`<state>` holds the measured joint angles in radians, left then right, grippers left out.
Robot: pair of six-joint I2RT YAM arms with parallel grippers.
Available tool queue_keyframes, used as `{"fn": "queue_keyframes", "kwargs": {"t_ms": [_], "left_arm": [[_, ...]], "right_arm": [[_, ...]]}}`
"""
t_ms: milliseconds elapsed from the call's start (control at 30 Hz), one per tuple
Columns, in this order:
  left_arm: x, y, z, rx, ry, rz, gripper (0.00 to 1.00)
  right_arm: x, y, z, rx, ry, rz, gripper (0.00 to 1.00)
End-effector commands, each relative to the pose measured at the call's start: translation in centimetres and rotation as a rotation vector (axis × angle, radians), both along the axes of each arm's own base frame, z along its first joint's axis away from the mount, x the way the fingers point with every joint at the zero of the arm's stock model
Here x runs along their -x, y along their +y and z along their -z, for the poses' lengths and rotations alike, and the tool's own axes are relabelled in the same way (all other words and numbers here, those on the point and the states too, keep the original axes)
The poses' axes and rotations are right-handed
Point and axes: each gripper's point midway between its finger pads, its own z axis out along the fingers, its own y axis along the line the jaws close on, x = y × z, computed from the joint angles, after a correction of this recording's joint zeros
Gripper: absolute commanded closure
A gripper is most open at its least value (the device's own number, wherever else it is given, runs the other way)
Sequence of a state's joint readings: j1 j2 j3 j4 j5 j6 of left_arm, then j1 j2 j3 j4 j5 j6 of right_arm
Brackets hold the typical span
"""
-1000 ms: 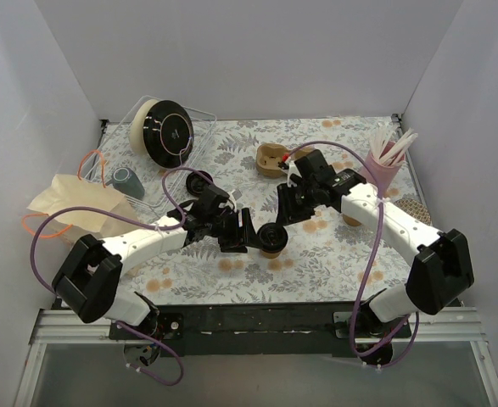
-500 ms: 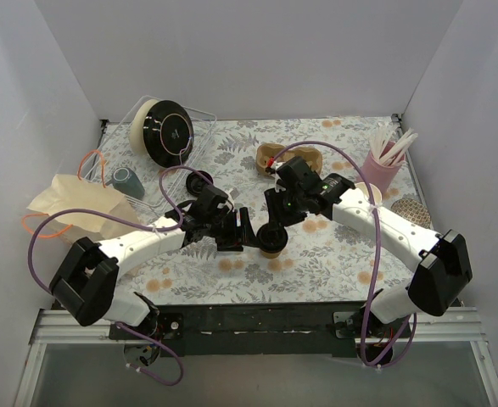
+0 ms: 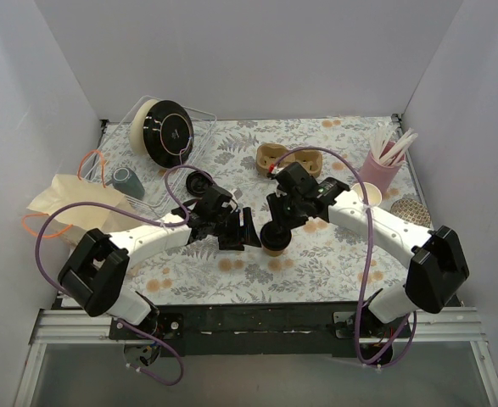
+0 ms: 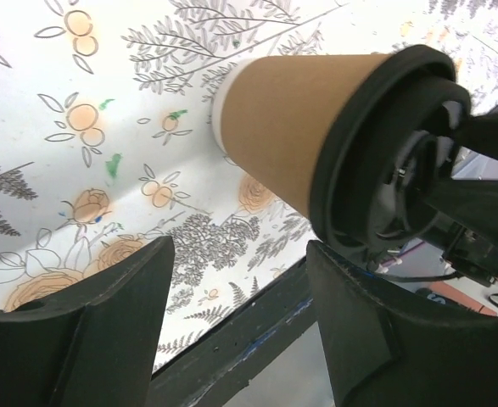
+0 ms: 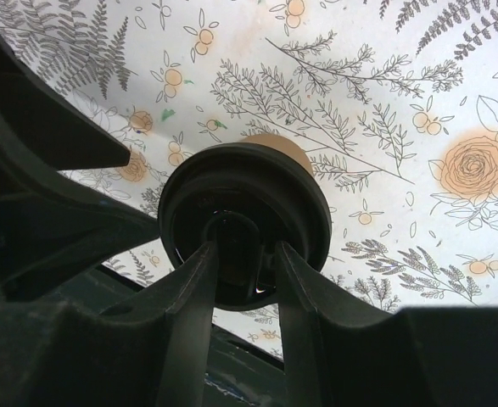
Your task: Pack the takeout coffee
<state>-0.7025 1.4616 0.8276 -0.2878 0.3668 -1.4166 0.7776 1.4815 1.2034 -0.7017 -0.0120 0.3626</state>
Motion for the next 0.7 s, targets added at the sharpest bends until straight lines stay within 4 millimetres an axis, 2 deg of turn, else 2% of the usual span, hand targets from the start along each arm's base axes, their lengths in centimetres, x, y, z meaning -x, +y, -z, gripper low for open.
{"fn": "queue_keyframes", "kwargs": {"t_ms": [0,133,200,333,400,533,667], "left_arm": [[-0.3,0.3,0.3,-0.025,-0.02,-0.011,0.37],[-0.3,0.5,0.8,-0.039,-0.008,-0.017,0.38],[-0.4,0.3,0.3,-0.026,-0.009,-0.021,0.38],[-1.0,-0.4,-3.1,0.055,-0.052,-0.058,0.37],[-1.0,-0.8,-3.8,0.092,-0.05,-0.066,0.37],[-0.7,-1.3,-3.6,0.138,-0.025,-0.077,0.37],[-0.6,-1.6,-2.7,0.128,-0.002,-0.071,0.38]], "right_arm": [[0.5,-1.7,2.2,0.074,0.0,0.02,0.58],[1.6,-2.7,3.7,0.088,0.024,0.027,0.59],[1.9,-2.9,4.2,0.088,0.033,0.033,0.59],[2.0,-2.9,4.1,0.079,0.03,0.044,0.6],[1.9,-2.9,4.0,0.074,0.028,0.049,0.59],[1.9,-2.6,4.2,0.069,0.039,0.048,0.6],[1.8,-2.3,4.2,0.06,0.041,0.051,0.59]]}}
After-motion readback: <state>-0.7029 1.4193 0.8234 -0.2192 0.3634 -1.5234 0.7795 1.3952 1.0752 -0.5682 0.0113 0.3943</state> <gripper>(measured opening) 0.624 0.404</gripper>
